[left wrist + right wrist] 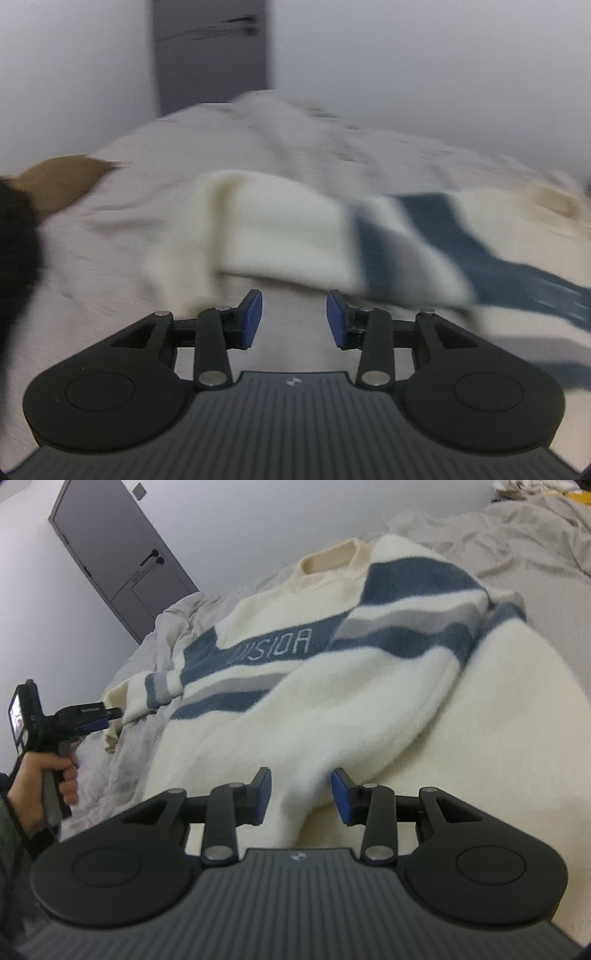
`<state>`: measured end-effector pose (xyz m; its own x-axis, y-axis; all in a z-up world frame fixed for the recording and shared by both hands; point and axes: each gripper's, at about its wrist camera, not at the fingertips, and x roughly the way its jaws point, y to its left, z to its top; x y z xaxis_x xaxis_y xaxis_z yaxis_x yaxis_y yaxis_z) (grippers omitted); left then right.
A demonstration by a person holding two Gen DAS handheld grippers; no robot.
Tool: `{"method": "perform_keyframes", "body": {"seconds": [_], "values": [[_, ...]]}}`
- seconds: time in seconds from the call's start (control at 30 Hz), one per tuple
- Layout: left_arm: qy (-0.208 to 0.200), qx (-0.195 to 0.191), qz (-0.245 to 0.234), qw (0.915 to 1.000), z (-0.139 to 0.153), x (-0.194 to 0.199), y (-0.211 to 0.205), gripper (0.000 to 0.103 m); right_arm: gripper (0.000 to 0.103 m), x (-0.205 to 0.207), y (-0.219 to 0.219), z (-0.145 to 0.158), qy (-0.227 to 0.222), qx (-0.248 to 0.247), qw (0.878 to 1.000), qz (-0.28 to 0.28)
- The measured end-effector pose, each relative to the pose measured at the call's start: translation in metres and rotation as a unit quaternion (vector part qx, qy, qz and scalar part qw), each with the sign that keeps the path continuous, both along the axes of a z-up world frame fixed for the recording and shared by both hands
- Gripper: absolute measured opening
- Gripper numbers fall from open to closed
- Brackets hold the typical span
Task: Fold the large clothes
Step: 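Grasp the remaining sleeve cuff with the left gripper and lift it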
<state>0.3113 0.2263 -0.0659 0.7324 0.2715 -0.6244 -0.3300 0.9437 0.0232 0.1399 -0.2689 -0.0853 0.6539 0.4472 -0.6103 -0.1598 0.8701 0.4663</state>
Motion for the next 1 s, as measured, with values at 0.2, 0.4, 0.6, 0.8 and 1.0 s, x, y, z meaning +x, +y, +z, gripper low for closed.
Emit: {"method": "perform_keyframes", "body": {"seconds": [0.2,0.4,0.6,0.8,1.0], "values": [[-0.015,0.014,0.029,0.9994,-0.009,0.010,0.055,0.063,0.040,0.008,0.011,-0.009,0.005,-0.021,1.000,0.007],[-0.011,0.036,-0.011,0.9992,-0.022,0.030,0.054,0.065,0.055,0.017,0.019,-0.012,0.004,-0.033,0.999,0.004],[0.013,0.095,-0.018,0.9952,-0.047,0.056,0.042,0.065,0.069,0.022,0.028,-0.015,-0.010,-0.045,0.999,0.003],[0.035,0.137,-0.027,0.9896,-0.055,0.065,0.041,0.035,0.070,0.025,0.034,-0.017,-0.014,-0.061,0.998,0.004],[0.056,0.107,-0.027,0.9923,-0.027,0.057,0.054,0.008,0.070,0.028,0.035,-0.012,-0.007,-0.056,0.998,-0.007]]}}
